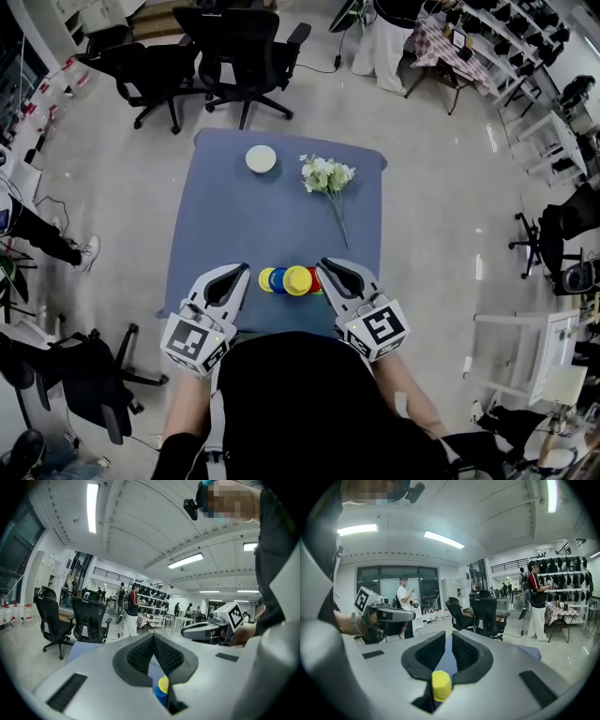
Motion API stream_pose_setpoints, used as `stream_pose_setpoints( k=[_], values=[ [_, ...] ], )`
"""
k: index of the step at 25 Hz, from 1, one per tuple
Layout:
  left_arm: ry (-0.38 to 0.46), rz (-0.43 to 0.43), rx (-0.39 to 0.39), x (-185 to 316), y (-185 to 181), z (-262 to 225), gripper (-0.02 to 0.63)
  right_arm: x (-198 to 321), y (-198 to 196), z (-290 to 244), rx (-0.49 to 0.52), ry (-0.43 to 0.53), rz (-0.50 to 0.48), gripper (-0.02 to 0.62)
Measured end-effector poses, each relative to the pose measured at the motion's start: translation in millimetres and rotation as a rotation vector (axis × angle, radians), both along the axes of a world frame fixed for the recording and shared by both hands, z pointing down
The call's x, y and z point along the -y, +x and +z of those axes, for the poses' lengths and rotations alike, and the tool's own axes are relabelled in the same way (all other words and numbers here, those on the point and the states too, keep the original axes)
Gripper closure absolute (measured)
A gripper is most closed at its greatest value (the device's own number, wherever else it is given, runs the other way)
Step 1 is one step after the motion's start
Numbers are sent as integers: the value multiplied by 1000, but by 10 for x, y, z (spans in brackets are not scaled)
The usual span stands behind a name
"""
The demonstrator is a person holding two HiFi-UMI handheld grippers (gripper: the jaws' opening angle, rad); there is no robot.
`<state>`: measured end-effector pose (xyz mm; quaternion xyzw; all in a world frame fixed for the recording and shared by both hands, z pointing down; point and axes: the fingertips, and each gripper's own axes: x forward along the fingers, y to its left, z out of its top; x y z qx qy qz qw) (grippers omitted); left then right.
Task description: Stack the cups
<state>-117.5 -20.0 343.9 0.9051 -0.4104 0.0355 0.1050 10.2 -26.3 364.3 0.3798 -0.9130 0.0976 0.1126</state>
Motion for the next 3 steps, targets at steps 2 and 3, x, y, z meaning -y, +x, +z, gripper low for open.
stream_pose_setpoints(
  k=[2, 3],
  values=[
    [-6, -5, -3, 3, -10, 23, 598, -1, 10, 8, 1, -3, 1, 540],
    [-9, -8, -3, 4, -16, 35, 598, -2, 13, 10, 2, -4, 2, 540]
  ],
)
